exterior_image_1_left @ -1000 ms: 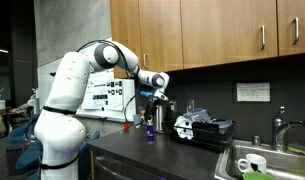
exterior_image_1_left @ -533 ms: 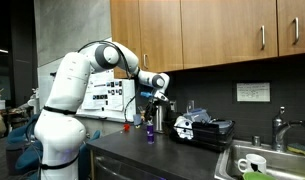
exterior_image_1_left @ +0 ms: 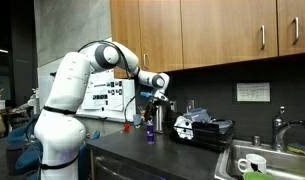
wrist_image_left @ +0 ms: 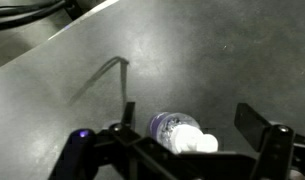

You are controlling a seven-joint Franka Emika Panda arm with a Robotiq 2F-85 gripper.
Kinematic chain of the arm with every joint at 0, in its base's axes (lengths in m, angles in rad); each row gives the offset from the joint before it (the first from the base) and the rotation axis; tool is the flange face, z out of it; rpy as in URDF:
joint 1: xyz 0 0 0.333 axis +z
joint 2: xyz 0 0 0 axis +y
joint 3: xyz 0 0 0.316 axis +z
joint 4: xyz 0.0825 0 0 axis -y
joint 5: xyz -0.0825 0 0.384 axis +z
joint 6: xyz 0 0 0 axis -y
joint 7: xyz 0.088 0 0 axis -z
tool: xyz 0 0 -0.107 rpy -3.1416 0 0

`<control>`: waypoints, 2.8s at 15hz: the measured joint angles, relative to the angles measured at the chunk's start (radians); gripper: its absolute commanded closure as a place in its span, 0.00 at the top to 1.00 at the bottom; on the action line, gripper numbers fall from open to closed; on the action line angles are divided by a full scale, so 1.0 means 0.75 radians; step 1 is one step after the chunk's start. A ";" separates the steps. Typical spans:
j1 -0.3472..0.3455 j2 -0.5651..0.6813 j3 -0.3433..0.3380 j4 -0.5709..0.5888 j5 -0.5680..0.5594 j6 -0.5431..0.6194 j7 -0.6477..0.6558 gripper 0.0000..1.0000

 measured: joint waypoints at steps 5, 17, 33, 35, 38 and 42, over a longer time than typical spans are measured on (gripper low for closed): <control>0.000 0.012 0.000 -0.005 -0.001 0.029 0.002 1.00; 0.013 0.033 0.000 0.011 -0.001 0.089 0.026 1.00; 0.012 0.035 -0.004 0.030 -0.002 0.141 0.024 0.07; 0.012 0.035 -0.004 0.030 -0.002 0.143 0.024 0.08; 0.012 0.035 -0.004 0.030 -0.002 0.144 0.024 0.08; 0.012 0.035 -0.004 0.030 -0.002 0.144 0.021 0.08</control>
